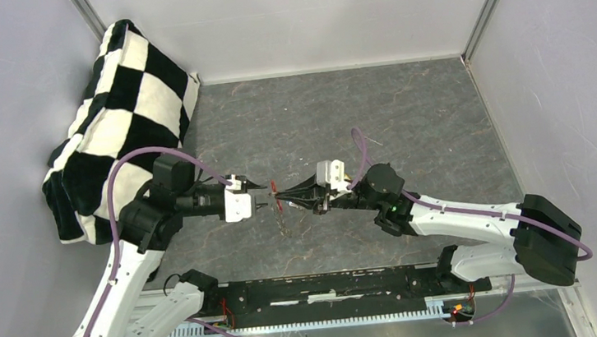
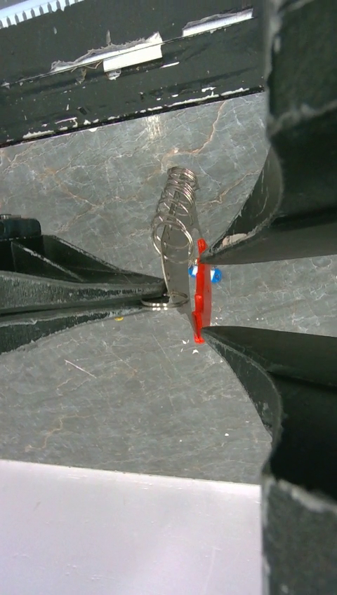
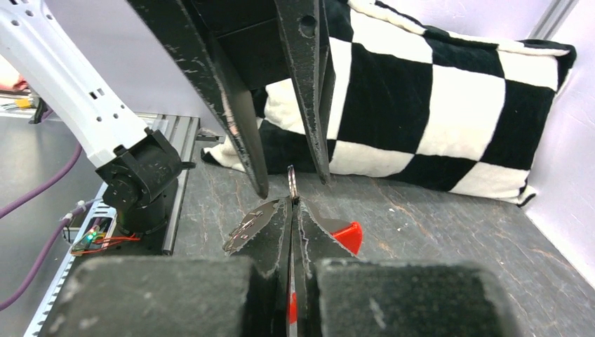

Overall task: Put the keys on the keyring
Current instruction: Adjust the keyring.

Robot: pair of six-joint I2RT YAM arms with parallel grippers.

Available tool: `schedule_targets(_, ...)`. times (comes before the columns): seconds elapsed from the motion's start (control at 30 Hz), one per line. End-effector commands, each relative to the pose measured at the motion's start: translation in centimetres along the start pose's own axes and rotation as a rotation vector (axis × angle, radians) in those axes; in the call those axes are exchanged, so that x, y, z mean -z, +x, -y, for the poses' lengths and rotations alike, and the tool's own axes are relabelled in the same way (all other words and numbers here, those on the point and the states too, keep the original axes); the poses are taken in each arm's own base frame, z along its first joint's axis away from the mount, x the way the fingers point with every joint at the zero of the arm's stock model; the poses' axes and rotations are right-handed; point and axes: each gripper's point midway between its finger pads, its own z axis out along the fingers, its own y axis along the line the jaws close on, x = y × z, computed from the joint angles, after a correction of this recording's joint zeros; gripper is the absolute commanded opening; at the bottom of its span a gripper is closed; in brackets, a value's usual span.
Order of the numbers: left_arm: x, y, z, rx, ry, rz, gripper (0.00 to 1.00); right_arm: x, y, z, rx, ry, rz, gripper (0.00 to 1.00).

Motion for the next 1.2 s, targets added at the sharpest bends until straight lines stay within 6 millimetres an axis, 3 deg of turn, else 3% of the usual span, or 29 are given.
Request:
schedule_targets(0.0,0.4,-1.1,-1.2,0.03,-0.053,0.019,0.42,0.0,-2.6,-0.7,0.032,-0.046,0.088,0.0)
schedule_targets(0.13,0.2,-1.5,-1.4,0.052,-0.053,0.04,0.35,0.0,-2.7,-1.2,0.032,-0.077,0.092,0.0)
schedule_targets(0.4,-0.3,-2.2,0.0,0.105,0.021,0.099,0.31,-0.1,-2.7,-1.2,0.023,-0.084,0.098,0.0)
schedule_targets(0.6,-0.3,-1.6,1.3,0.113,0.082,0.073,0.31,0.0,-2.8,-0.5,0.022,-0.05,0.105,0.0)
schedule_targets(0.73,-0.2,-1.5,1.2,0.099,0.072,0.068,0.31,0.1,-2.8,-0.3,0.018,-0.044,0.106,0.0)
schedule_targets(0.97,0.0,-2.5,-0.9,0.086,-0.049,0.108,0.3,-0.2,-2.4,-0.7,0.002,-0.072,0.098,0.0)
schedule_targets(1.17,0.0,-2.9,-0.6,0.11,-0.035,0.122,0.29,-0.5,-2.4,-0.8,-0.002,-0.084,0.096,0.0)
